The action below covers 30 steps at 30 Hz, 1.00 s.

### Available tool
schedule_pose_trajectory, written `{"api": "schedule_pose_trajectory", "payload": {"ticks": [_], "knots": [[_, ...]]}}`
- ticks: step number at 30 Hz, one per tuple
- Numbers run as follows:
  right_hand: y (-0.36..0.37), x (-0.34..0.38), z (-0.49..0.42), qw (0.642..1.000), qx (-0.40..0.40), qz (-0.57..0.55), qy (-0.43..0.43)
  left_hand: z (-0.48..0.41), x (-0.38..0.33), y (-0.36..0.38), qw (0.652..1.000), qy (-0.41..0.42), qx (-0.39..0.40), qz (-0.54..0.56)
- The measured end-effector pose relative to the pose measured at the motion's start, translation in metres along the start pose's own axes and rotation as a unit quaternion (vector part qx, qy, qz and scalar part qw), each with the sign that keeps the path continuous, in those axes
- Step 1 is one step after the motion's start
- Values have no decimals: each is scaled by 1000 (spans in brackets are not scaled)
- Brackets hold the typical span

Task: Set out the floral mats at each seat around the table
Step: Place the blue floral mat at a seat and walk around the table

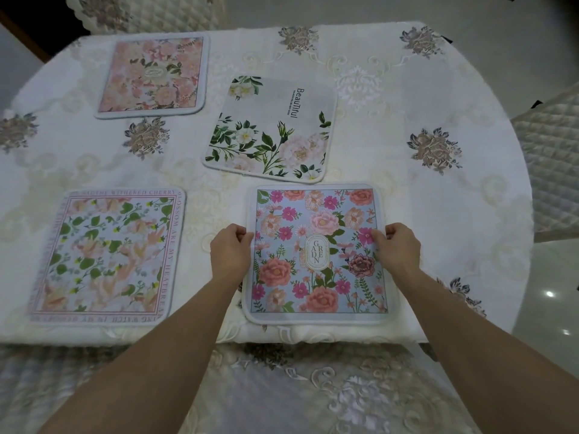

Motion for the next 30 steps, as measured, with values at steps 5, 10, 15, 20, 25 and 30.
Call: {"api": "schedule_pose_trajectory", "payload": {"ticks": [5,10,15,20,25,30], "knots": [[0,-2,-2,1000,-7,-6,-1,1,0,0,1000,18,-7,-8],[1,-4,-3,1000,-10,-3,-5,1,-1,0,999,28,-10,-13],[-7,7,6,991,-49,106,-72,7,-3,0,987,96,-31,-121],[23,37,41,896,-101,227,-368,29,-37,28,926,296,13,-232],[71,23,55,875,20,280,-395,46,-28,76,889,355,120,-266],[51,-1,42,870,25,284,-403,34,-13,69,893,353,106,-259]]}}
Point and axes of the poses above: each hand's wrist, its own z-axis away from the middle knuckle, its own y-axis out of the palm, x = y × z, the point moved 5 cm from there along -z, towards the middle knuckle, and after that the axes turned 5 degrees about -x, right-handed, at the moved point
